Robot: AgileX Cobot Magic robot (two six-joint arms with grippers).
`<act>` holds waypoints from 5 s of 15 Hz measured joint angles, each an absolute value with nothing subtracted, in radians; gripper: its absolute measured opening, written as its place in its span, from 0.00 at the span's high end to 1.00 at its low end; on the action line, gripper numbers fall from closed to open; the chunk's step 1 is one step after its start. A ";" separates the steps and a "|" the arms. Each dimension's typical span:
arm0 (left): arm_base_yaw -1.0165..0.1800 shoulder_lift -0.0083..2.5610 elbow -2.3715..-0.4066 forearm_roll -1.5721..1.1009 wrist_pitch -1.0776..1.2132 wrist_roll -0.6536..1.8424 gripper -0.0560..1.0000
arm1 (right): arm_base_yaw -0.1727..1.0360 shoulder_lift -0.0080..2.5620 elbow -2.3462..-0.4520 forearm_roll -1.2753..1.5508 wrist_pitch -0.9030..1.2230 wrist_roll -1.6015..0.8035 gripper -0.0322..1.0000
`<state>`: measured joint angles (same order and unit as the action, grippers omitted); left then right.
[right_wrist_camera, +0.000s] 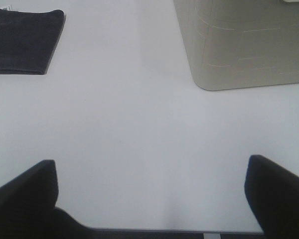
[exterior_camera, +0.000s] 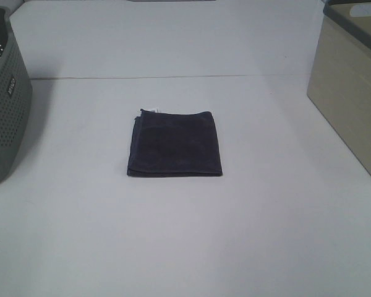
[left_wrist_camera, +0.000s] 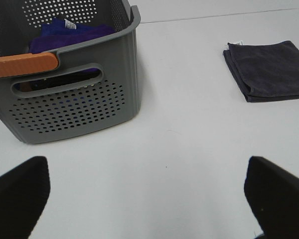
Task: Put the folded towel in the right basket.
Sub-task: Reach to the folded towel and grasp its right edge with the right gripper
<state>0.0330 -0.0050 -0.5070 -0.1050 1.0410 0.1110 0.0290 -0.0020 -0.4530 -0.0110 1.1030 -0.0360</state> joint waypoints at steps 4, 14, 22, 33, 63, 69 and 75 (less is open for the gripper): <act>0.033 -0.005 -0.507 -0.105 1.041 0.111 0.01 | 0.029 -0.002 -0.453 -0.011 1.103 -0.036 0.02; 0.033 -0.005 -0.507 -0.105 1.041 0.111 0.01 | 0.029 -0.002 -0.453 -0.011 1.103 -0.036 0.02; 0.033 -0.005 -0.507 -0.105 1.041 0.111 0.01 | 0.029 -0.002 -0.453 -0.007 1.103 -0.035 0.02; 0.033 -0.005 -0.507 -0.105 1.041 0.111 0.01 | 0.029 -0.002 -0.453 0.000 1.103 -0.035 0.02; 0.033 -0.005 -0.507 -0.105 1.041 0.111 0.01 | 0.029 0.843 -1.038 0.142 1.221 -0.035 0.02; 0.033 -0.005 -0.507 -0.105 1.041 0.111 0.01 | 0.030 1.189 -1.091 0.386 1.063 -0.133 0.03; 0.033 -0.005 -0.507 -0.105 1.041 0.111 0.01 | 0.258 1.685 -1.259 0.515 0.841 -0.167 0.05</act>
<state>0.0330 -0.0050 -0.5070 -0.1050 1.0410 0.1110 0.2580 1.6850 -1.2590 0.5150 0.8410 -0.1670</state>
